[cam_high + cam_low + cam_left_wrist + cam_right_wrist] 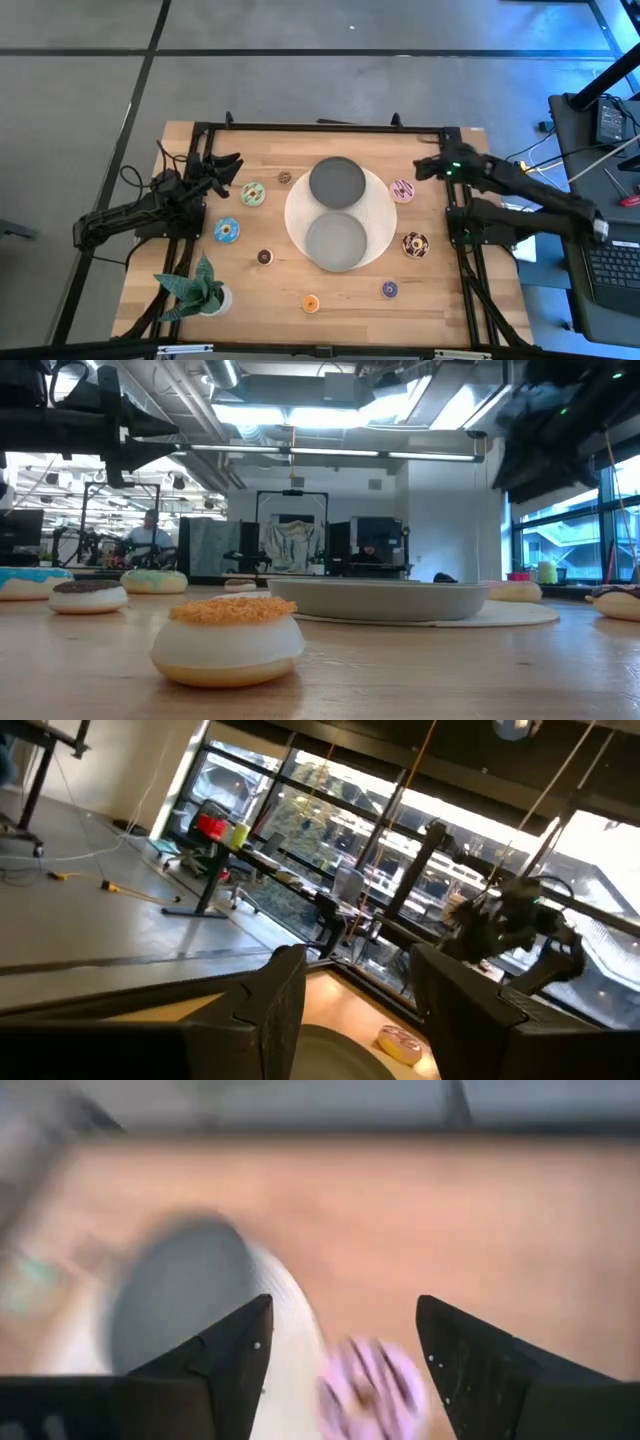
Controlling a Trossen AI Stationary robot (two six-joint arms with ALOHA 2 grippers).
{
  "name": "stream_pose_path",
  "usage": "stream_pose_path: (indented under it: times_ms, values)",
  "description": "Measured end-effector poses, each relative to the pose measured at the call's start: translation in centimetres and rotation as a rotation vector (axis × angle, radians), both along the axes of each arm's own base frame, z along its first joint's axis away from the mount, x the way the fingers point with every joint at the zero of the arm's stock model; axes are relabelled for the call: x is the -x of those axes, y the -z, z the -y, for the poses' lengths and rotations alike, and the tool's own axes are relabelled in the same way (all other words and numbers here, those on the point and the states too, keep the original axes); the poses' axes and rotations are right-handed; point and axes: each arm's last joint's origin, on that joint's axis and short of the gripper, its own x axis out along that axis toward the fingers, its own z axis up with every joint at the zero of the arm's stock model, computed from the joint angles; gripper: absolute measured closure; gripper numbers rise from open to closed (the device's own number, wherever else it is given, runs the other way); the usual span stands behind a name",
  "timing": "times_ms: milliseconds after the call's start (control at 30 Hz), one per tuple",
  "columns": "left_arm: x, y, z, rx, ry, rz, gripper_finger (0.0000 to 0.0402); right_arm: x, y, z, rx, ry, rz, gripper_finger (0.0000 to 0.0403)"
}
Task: Pick & Place donuts
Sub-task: Put the big purple donut on the black plate
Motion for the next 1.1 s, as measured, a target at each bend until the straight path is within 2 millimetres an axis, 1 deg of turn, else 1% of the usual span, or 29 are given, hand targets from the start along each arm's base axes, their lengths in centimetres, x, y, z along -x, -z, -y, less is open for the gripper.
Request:
stream_pose_path:
  times_ms: [67, 167, 300, 433, 533, 667, 900, 1000, 1100]
  values:
    - [0.0, 0.0, 0.0, 0.0, 0.0, 0.0, 0.0228, -1.0, 0.8, 0.5, -0.07, -0.007, -0.092, 0.0156]
    - [0.0, 0.0, 0.0, 0.0, 0.0, 0.0, 0.0228, -2.6, 2.4, 1.2, -0.17, -0.028, -0.187, 0.016]
    - [0.0, 0.0, 0.0, -0.001, 0.014, 0.0, 0.0226, -4.1, 4.8, 2.1, -0.295, -0.022, -0.31, 0.0167]
    - [0.0, 0.0, 0.0, -0.002, 0.015, 0.0, 0.0228, -5.1, 6.8, 2.6, -0.349, -0.035, -0.42, 0.0177]
    - [0.0, 0.0, 0.0, -0.002, 0.014, -0.001, 0.0227, -5.7, 7.9, 2.9, -0.367, -0.05, -0.469, 0.0183]
    - [0.0, 0.0, 0.0, -0.003, 0.014, -0.002, 0.0226, -6.4, 9.1, 3.3, -0.381, -0.069, -0.497, 0.019]
    - [0.0, 0.0, 0.0, -0.003, 0.014, -0.002, 0.0226, -7.2, 10.7, 3.7, -0.4, -0.079, -0.543, 0.0202]
    - [0.0, 0.0, 0.0, -0.004, 0.014, -0.002, 0.0226, -7.2, 11.0, 3.7, -0.407, -0.08, -0.557, 0.0213]
    - [0.0, 0.0, 0.0, -0.003, 0.014, -0.003, 0.0228, -7.2, 10.9, 3.7, -0.406, -0.083, -0.557, 0.0233]
